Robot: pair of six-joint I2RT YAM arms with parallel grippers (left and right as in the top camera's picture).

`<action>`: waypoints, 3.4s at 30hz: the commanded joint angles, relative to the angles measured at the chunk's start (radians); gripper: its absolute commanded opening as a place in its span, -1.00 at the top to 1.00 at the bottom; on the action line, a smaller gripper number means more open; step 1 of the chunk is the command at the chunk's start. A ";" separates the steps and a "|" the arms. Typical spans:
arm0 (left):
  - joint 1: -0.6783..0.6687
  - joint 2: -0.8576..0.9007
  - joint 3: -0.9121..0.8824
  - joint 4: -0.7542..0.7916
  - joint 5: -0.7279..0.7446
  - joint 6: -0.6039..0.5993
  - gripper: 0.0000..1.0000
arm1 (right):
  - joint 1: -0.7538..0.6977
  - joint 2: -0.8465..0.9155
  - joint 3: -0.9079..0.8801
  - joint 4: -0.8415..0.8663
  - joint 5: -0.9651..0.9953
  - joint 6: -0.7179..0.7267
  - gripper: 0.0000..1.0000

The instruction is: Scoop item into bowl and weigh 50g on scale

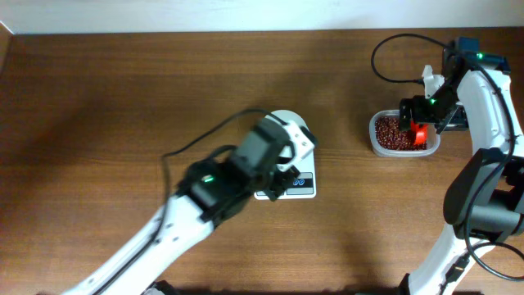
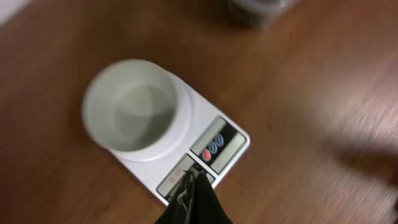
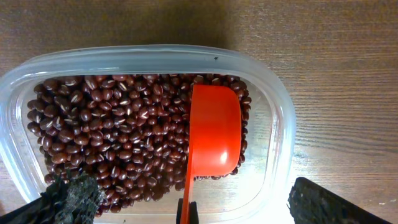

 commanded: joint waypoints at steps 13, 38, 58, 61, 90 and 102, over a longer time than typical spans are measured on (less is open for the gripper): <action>0.698 -0.035 0.005 0.208 -0.186 -0.280 1.00 | -0.002 0.008 -0.007 0.001 0.009 0.003 -0.97; 0.098 0.155 0.004 0.028 -0.050 -0.154 1.00 | -0.002 0.008 -0.007 0.001 0.009 0.003 -0.97; -0.090 0.555 0.004 0.201 -0.161 -0.029 1.00 | -0.002 0.008 -0.007 0.001 0.009 0.003 -0.97; -0.084 0.592 0.004 0.226 -0.162 -0.022 1.00 | -0.002 0.008 -0.007 0.001 0.009 0.003 -0.97; -0.061 0.629 0.052 0.058 -0.047 0.052 1.00 | -0.002 0.008 -0.007 0.001 0.009 0.003 -0.97; -0.060 0.628 0.074 0.035 -0.009 0.058 1.00 | -0.002 0.008 -0.007 0.001 0.009 0.003 -0.98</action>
